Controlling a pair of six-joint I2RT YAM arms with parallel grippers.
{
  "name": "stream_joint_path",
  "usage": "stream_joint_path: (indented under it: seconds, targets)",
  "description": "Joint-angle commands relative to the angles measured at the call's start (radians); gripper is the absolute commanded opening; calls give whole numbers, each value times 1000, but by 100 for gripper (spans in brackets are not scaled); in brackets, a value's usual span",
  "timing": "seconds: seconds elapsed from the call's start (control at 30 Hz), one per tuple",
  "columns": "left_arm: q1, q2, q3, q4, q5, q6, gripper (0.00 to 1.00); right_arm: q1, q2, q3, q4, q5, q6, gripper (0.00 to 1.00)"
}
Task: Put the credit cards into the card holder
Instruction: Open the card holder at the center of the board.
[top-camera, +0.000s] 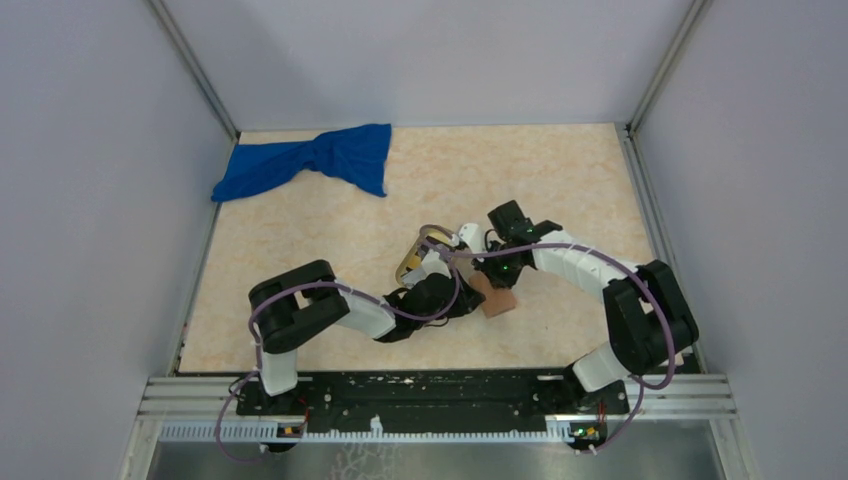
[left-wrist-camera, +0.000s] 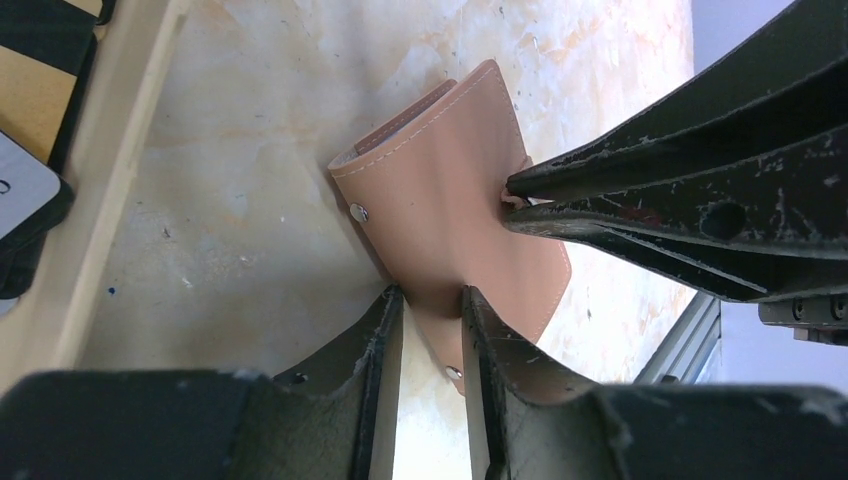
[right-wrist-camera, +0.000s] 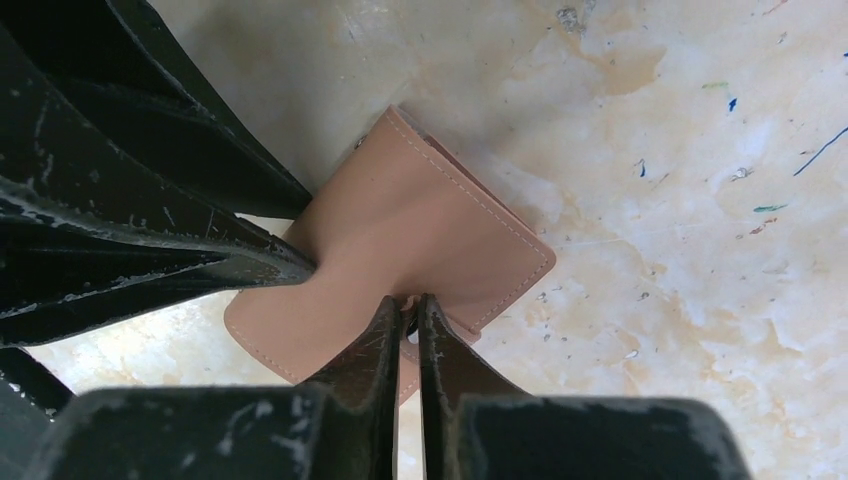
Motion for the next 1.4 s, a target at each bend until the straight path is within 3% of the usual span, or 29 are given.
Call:
stream_joint_path:
  seconds: [0.0,0.27,0.4,0.53,0.63,0.77,1.07,1.37]
  targets:
    - [3,42,-8,-67,-29,10,31,-5,-22,17,-10,61,13,0]
    - [4,24,-65,-10,-50,32,32,-163,-117,69,-58,-258,25,0]
    - [5,-51,-158,155,-2,110,57,-209,-128,91,-76,-427,35,0]
    - [6,-145,-230,200,19,138,84,-257,-128,121,-81,-563,63,0]
    - [12,-166,-241,203,68,139,94,-278,-112,131,-110,-657,56,0]
    - [14,-136,-259,279,93,109,97,-290,-87,134,-169,-725,14,0]
    - [16,-107,-305,450,113,96,99,-304,-97,112,-144,-684,21,0]
    - [16,-157,-341,405,99,93,99,-361,-144,108,-166,-741,-11,0]
